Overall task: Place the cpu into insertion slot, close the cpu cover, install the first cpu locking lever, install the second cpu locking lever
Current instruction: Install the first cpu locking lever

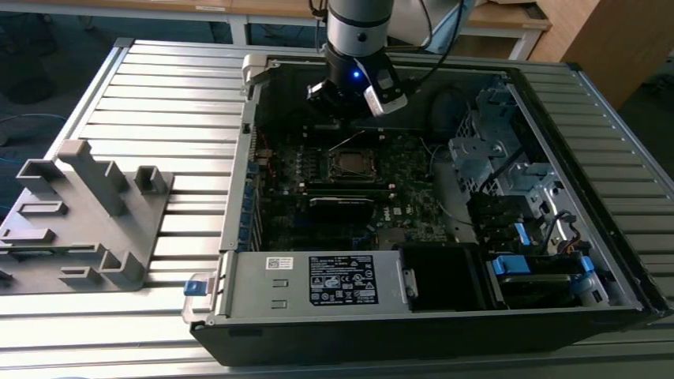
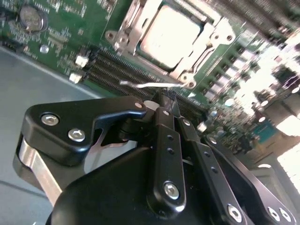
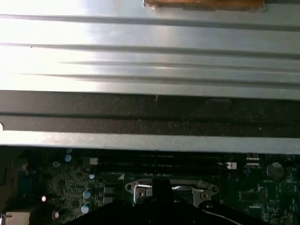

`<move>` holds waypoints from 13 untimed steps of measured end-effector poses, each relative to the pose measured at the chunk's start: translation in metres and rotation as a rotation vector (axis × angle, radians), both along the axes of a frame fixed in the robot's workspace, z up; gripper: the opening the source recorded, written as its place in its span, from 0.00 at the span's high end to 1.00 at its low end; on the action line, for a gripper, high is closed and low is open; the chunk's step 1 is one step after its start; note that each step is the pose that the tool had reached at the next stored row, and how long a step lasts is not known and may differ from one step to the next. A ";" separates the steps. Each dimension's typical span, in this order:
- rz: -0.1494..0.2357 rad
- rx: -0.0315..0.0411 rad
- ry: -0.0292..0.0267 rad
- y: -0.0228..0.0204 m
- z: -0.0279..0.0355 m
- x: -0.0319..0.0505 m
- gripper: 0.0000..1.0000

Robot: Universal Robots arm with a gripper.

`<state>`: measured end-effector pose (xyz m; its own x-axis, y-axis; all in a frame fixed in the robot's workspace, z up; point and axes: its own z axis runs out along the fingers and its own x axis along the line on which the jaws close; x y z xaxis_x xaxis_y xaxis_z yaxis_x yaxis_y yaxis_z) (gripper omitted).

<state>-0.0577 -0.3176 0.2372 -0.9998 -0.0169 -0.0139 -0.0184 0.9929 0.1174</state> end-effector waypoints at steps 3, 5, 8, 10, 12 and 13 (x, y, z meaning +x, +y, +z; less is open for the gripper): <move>0.000 0.0029 0.0001 0.0000 -0.0001 0.0000 0.89; 0.000 0.0029 0.0001 0.0000 -0.0021 0.0000 0.89; 0.000 0.0029 0.0001 0.0000 -0.0057 0.0010 0.89; 0.000 0.0028 0.0001 0.0000 -0.0063 0.0024 0.89; 0.000 0.0027 0.0002 -0.0001 -0.0063 0.0030 0.89; 0.000 0.0028 0.0001 0.0000 -0.0064 0.0033 0.89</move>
